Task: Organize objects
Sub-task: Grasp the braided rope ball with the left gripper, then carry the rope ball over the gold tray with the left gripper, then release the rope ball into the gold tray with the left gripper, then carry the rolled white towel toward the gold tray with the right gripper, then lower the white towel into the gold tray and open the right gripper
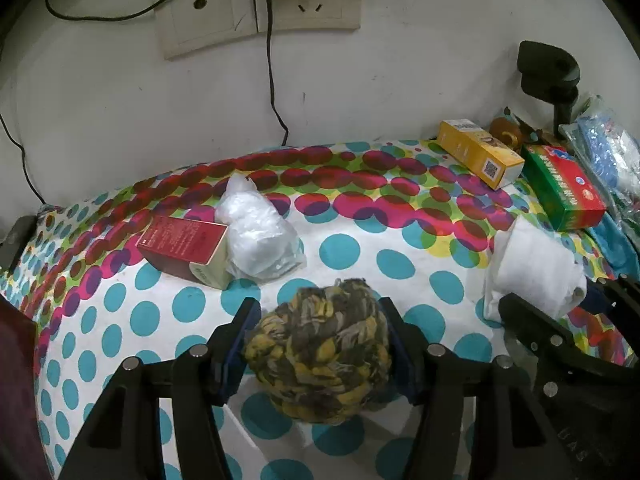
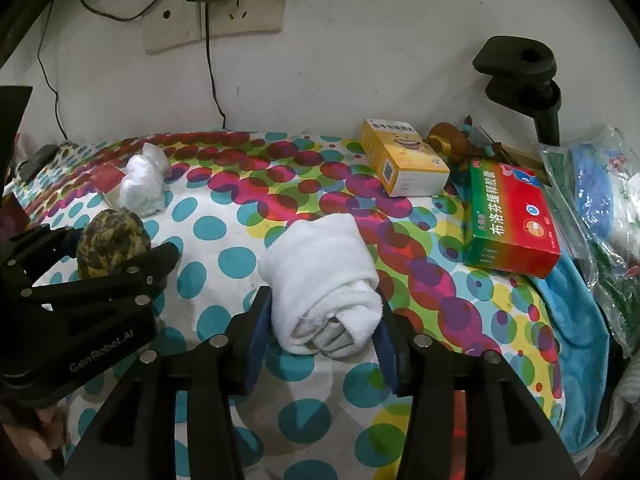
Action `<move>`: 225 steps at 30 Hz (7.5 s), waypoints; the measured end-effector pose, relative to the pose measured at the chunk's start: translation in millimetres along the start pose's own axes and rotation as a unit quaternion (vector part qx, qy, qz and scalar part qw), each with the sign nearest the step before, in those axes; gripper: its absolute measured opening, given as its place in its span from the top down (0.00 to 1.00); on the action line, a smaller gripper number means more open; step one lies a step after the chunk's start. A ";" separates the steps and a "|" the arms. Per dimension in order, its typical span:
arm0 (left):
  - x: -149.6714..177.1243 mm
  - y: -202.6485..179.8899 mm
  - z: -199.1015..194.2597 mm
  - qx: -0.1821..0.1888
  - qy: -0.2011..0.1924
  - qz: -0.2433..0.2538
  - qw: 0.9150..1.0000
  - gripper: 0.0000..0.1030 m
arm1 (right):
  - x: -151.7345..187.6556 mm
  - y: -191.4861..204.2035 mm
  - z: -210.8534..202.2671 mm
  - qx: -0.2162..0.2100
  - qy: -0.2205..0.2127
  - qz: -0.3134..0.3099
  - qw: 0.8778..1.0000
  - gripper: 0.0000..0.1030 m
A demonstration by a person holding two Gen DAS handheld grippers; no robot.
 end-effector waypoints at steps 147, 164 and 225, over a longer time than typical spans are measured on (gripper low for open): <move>224.4 241.5 -208.3 -0.134 0.010 -0.143 0.981 0.42 | 10.4 60.7 -7.4 0.091 -0.004 -0.047 0.995 0.60; 250.0 233.6 -220.7 -0.107 -0.014 -0.189 0.976 0.42 | 10.1 61.0 -10.6 0.066 -0.005 -0.039 0.997 0.62; 319.3 303.1 -254.5 -0.103 -0.047 -0.263 0.958 0.42 | 69.1 215.0 -143.8 -0.211 -0.007 -0.257 0.943 0.61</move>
Point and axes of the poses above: each gripper's, at about its wrist camera, not at the fingertips, and z roughly the way its jaws point, y to its left, x to its underside, the point moved 4 cm from there along z, roughly the way its jaws point, and after that the axes turned 9 degrees about y, right-handed, at the moved point
